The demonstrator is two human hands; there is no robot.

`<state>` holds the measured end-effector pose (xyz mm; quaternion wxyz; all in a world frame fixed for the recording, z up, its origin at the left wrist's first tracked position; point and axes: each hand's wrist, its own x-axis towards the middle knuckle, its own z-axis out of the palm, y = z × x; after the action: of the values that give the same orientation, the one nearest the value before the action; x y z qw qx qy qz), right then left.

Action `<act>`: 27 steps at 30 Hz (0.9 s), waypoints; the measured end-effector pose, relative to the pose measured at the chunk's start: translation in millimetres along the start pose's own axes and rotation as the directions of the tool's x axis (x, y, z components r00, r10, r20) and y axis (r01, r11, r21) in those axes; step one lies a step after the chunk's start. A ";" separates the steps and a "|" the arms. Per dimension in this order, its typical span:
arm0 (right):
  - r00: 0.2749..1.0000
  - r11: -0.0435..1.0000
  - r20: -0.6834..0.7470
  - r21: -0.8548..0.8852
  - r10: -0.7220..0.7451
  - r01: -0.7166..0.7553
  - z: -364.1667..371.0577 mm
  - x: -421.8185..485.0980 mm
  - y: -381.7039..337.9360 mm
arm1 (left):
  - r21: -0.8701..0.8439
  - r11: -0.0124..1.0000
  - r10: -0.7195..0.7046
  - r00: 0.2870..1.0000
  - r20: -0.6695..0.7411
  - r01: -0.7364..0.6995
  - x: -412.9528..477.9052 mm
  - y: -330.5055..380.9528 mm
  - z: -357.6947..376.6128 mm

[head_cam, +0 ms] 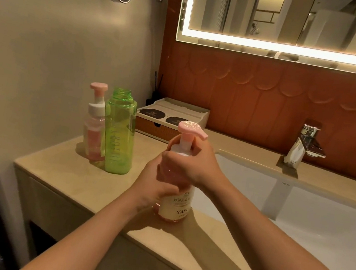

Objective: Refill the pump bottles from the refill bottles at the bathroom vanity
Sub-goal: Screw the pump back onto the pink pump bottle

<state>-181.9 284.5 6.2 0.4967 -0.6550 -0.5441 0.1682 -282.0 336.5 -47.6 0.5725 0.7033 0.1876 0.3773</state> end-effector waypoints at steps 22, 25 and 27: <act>0.988 0.930 0.155 -0.358 -0.025 0.079 -38.7 25.9 8.3 | 0.186 0.980 0.012 0.919 -0.393 0.067 36.1 -16.4 2.4; 0.992 0.892 0.126 -0.450 0.017 0.042 -41.6 33.5 20.4 | 0.192 0.979 0.017 0.900 -0.435 0.074 53.7 -21.6 -2.2; 0.996 0.854 0.091 -0.519 0.013 0.036 -41.8 37.0 27.6 | 0.192 0.978 0.015 0.884 -0.467 0.085 67.0 -25.2 -5.7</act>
<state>-122.0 299.8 13.9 0.2772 -0.7530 -0.5952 0.0418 -238.8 393.8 -49.9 0.4412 0.6443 0.3705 0.5030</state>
